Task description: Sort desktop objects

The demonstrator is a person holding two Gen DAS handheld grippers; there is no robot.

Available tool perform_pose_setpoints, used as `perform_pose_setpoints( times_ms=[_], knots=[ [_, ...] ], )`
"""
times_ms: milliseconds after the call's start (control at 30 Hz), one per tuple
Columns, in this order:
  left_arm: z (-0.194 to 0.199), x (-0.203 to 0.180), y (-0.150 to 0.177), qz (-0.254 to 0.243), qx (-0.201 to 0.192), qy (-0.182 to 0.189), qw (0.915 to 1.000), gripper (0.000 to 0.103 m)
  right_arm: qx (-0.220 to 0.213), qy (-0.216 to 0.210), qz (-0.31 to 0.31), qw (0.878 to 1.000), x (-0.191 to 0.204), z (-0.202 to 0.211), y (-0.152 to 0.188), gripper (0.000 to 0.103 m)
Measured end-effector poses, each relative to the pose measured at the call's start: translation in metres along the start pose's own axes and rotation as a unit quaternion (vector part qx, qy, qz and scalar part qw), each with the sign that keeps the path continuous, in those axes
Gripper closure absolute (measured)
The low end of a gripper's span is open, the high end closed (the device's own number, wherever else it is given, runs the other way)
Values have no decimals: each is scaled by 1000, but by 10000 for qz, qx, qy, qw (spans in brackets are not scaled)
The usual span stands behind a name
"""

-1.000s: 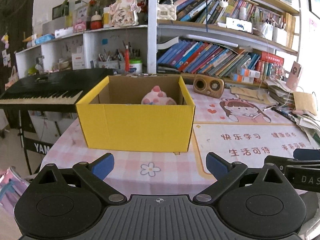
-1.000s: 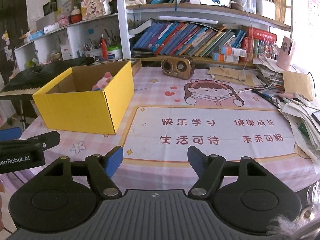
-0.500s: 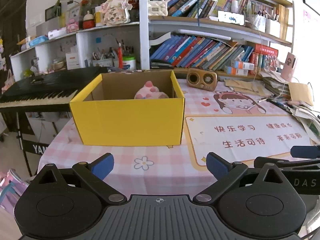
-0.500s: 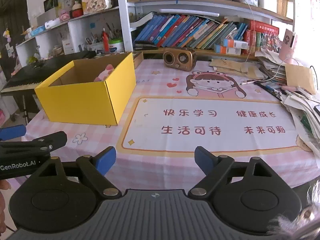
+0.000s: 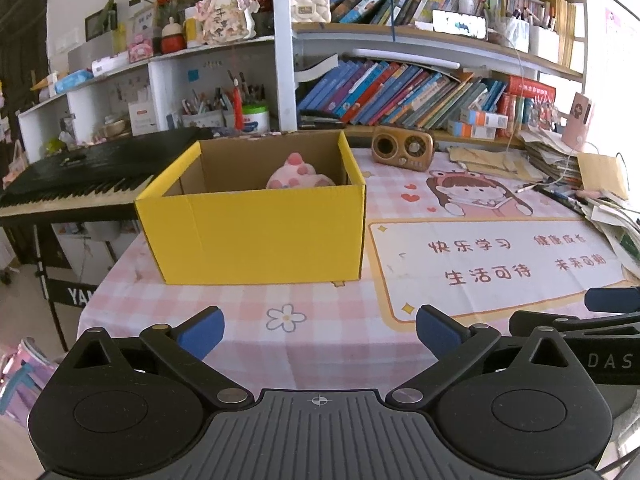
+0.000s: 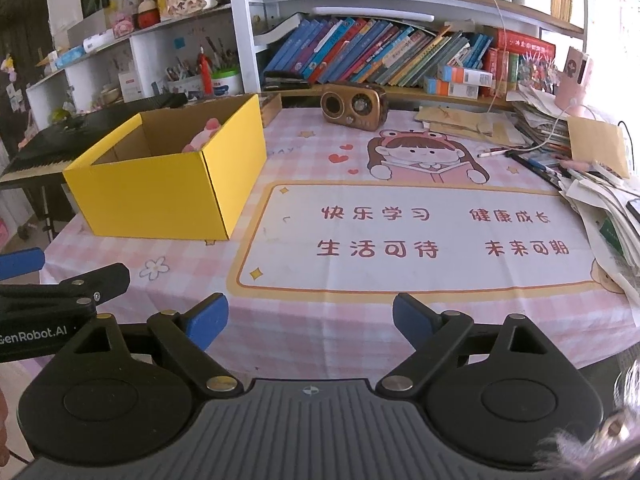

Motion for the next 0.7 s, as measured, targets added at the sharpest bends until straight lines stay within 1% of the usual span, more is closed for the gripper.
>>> perform_pose_setpoints(
  times_ms=[167, 333, 433, 700],
  knots=[
    [-1, -1, 1, 6, 37, 20, 10000, 0, 54, 10, -36, 10000, -2, -1, 1, 11],
    [-4, 1, 4, 66, 163, 3, 9998, 0, 102, 9, -44, 9999, -3, -2, 2, 10],
    [-6, 2, 5, 94, 219, -17, 9997, 0, 115, -2, -23, 9999, -2, -2, 2, 6],
    [-7, 2, 5, 113, 244, -28, 9996, 0, 156, 38, 17, 9999, -2, -4, 2, 3]
  ],
)
Point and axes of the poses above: each gripper's, at about its wrist camera, not at the fingertips, and z roughly against the way its jaws point, x to its left, y to its underside, the point moved 4 cm from there along -z, roughly the way its jaws point, and after that the axes turned 2 degrees about -y, right-handed, at the moved point
